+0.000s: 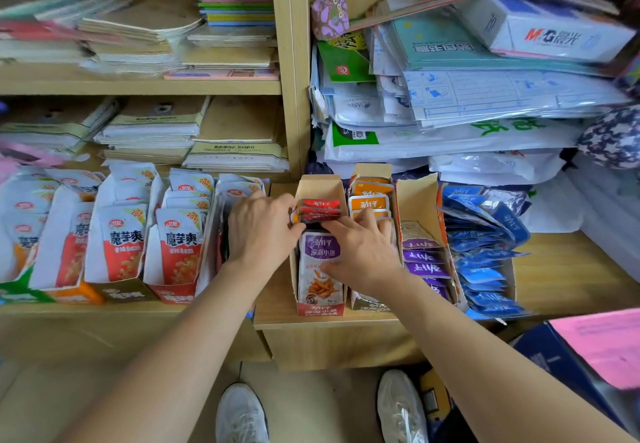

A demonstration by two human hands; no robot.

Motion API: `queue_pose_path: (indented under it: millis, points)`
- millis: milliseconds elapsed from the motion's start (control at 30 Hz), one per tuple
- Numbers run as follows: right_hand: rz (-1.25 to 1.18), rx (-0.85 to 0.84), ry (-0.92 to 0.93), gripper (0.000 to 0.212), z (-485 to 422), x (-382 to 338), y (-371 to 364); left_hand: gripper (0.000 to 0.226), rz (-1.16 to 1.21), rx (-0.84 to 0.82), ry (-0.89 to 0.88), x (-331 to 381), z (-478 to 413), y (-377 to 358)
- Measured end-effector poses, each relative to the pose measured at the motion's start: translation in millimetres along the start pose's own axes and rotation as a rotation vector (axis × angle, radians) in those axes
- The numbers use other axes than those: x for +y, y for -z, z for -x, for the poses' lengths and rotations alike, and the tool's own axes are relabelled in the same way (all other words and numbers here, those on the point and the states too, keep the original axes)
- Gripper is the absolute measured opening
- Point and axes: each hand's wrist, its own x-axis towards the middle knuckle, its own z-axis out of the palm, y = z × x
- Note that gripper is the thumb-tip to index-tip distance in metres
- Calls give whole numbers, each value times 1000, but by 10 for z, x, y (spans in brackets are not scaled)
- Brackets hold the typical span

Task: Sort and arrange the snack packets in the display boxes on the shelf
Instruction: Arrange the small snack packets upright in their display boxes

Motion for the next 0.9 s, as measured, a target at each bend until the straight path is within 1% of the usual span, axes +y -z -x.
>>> queue_pose_path:
  millis: [67,133,200,233,300,367,433,500,567,600,633,667,767,833,867,900]
  points:
    - [-91,29,31,57,9,9,14,26,25,-25,66,11,-12,-7]
    - [-167,53,31,49,7,50,40,16,75,-13,103,20,-15,19]
    - [-265,88,24,38,17,116,67,7,173,71,102,25,-1,77]
    - [-327,99,24,33,24,145,89,7,243,138,96,34,8,121]
    - [-461,86,1,27,33,176,156,12,412,274,108,50,11,232]
    - [-604,119,-60,22,28,188,240,18,603,350,154,62,-7,366]
    - [-766,204,-133,25,12,198,315,21,732,395,174,83,-18,510]
    - [-931,237,-154,39,13,186,405,21,826,423,151,120,-6,630]
    - [-1032,232,-119,53,21,183,494,19,978,367,130,165,3,693]
    - [-1048,238,-94,56,32,184,540,18,1057,312,129,190,3,697]
    - [-1055,252,-73,53,40,195,577,16,1121,257,136,216,1,687]
    - [-1068,264,-62,46,53,204,614,16,1163,210,150,247,0,665]
    - [-1129,251,-96,24,108,255,686,17,1240,84,180,347,-12,572]
    - [-1107,256,-140,16,173,311,717,21,1177,-1,131,373,-23,499]
    - [-1042,294,-169,15,203,355,727,24,1080,-24,103,353,-29,455]
    - [-926,350,-206,16,224,416,720,24,952,-37,84,313,-36,416]
